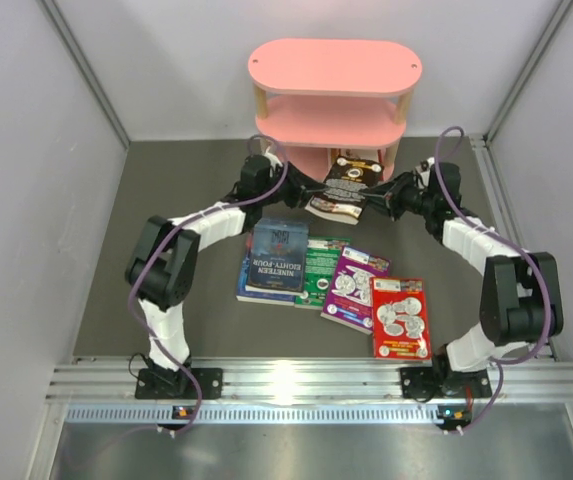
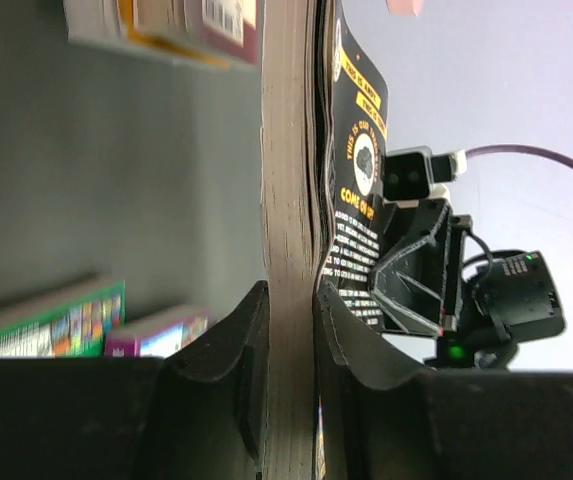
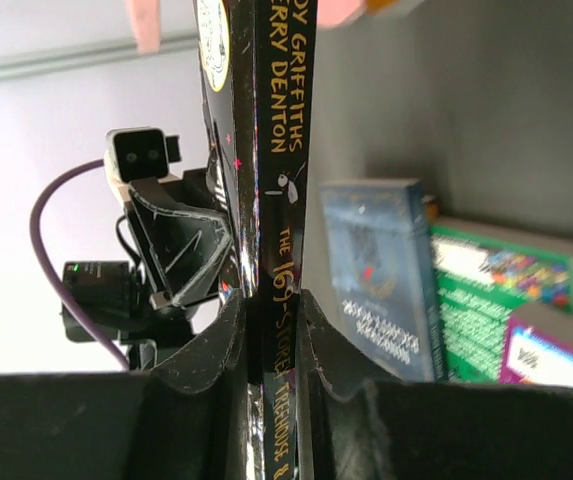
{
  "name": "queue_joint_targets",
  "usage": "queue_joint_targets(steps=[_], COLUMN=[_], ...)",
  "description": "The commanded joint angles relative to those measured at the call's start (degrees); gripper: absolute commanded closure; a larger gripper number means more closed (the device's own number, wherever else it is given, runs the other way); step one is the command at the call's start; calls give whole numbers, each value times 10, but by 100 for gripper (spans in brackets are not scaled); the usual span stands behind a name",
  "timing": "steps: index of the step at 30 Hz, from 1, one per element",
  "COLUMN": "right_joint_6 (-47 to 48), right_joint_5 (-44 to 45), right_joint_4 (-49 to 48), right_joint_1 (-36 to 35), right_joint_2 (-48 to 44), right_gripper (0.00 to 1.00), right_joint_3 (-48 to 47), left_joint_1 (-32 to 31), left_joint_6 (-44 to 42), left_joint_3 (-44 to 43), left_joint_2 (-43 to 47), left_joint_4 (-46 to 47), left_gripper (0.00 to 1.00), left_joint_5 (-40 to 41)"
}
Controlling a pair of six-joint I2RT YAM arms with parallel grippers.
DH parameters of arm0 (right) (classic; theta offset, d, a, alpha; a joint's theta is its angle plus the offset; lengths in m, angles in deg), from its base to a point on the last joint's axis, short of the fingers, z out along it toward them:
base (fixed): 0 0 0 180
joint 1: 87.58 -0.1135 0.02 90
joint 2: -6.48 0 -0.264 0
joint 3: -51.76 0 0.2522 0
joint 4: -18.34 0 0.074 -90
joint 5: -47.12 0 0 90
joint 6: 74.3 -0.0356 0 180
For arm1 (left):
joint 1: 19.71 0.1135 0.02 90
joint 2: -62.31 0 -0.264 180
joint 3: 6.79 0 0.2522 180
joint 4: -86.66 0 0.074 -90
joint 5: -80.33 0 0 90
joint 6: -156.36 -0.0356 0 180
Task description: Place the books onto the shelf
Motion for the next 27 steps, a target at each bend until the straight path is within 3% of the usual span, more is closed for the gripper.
queue_joint_targets(steps=[1, 9, 20, 22, 23, 24, 27], right_joint_6=[48, 86, 85, 82, 81, 80, 83], right_joint_5=[17, 22, 25, 20, 18, 18, 13], right_joint_4=[9, 63, 93, 97, 102, 102, 105], right_joint_1=[16, 32, 41, 41, 41, 40, 42], right_joint_2=[30, 116, 235, 255, 260, 262, 259], right_gripper=[100, 100, 98, 88, 67, 59, 45], right_joint_3=[-73, -167, -308, -325, -335, -337, -323], left_joint_1=[-46, -50, -48, -47, -47, -47, -45], left_joint_6=[-7, 21, -14, -16, -18, -19, -18], left_joint_3=[-72, -151, -275, -283, -284, -285, -292], left_joint_2=[-54, -134, -210, -212, -211, -210, -218], left_joint_4=[4, 22, -45, -50, -61, -65, -68], left_gripper=[100, 100, 100, 100, 100, 100, 100], left_joint_5=[-28, -26, -34, -28, -15, -11, -5])
